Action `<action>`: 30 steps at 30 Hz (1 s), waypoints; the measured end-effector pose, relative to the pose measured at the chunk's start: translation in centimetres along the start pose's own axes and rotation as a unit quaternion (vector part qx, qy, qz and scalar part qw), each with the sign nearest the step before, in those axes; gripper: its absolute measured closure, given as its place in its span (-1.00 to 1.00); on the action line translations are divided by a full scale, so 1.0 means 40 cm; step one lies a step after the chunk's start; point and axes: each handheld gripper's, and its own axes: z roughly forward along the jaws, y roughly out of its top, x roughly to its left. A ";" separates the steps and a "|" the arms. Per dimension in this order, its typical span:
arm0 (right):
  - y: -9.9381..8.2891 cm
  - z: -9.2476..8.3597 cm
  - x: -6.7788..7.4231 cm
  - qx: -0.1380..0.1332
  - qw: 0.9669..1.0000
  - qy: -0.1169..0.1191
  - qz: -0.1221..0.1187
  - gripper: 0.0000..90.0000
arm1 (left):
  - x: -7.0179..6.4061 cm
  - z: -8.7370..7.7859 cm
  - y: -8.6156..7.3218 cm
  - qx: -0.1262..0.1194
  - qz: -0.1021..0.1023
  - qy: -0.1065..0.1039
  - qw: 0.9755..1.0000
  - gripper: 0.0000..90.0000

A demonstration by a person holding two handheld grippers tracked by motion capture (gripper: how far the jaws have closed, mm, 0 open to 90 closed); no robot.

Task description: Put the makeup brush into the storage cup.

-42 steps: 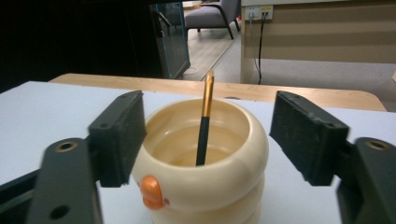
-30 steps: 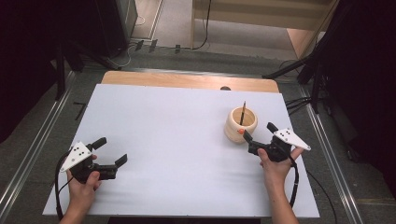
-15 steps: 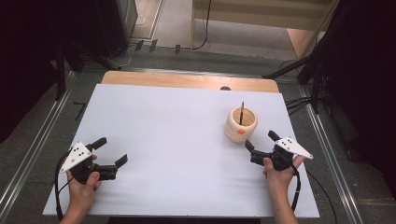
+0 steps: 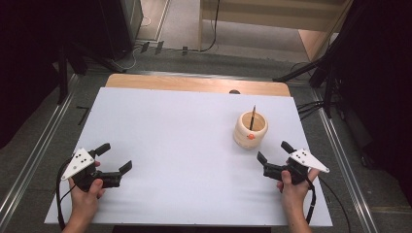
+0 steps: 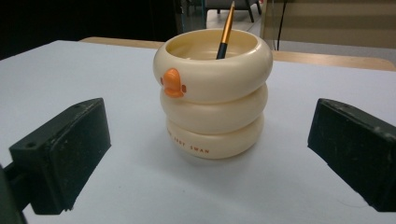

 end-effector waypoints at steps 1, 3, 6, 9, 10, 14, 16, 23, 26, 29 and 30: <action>-0.002 -0.003 -0.002 0.000 1.000 0.000 -0.001 -1.00 | 0.000 0.000 0.000 0.000 -0.001 0.001 1.000 -1.00; -0.005 -0.009 -0.005 0.001 1.000 0.000 0.000 -1.00 | 0.000 -0.002 0.000 -0.001 -0.002 0.001 1.000 -1.00; -0.009 -0.020 -0.011 0.002 1.000 -0.002 0.002 -1.00 | 0.000 -0.004 0.000 -0.002 -0.002 0.001 1.000 -1.00; -0.013 -0.030 -0.016 0.003 1.000 -0.005 0.003 -1.00 | 0.000 -0.006 0.000 -0.002 -0.001 0.001 1.000 -1.00; -0.016 -0.034 -0.018 0.003 1.000 -0.006 0.004 -1.00 | 0.000 -0.006 0.000 -0.002 -0.002 0.002 1.000 -1.00; -0.026 -0.042 -0.023 0.008 1.000 -0.008 0.003 -1.00 | -0.001 -0.007 0.001 -0.002 -0.001 0.002 1.000 -1.00; -0.030 -0.045 -0.026 0.010 1.000 -0.006 0.004 -1.00 | -0.003 -0.007 0.001 -0.003 0.000 0.000 1.000 -1.00; -0.044 -0.057 -0.035 0.014 1.000 -0.009 0.007 -1.00 | -0.005 -0.007 0.001 -0.004 0.000 -0.001 1.000 -1.00; -0.051 -0.066 -0.042 0.016 1.000 -0.013 0.010 -1.00 | -0.006 -0.007 0.001 -0.003 0.002 0.000 1.000 -1.00; -0.058 -0.074 -0.047 0.018 1.000 -0.016 0.010 -1.00 | -0.007 -0.007 0.001 -0.002 0.006 0.002 1.000 -1.00; -0.060 -0.077 -0.049 0.019 1.000 -0.016 0.012 -1.00 | -0.008 -0.007 0.001 -0.001 0.006 0.002 1.000 -1.00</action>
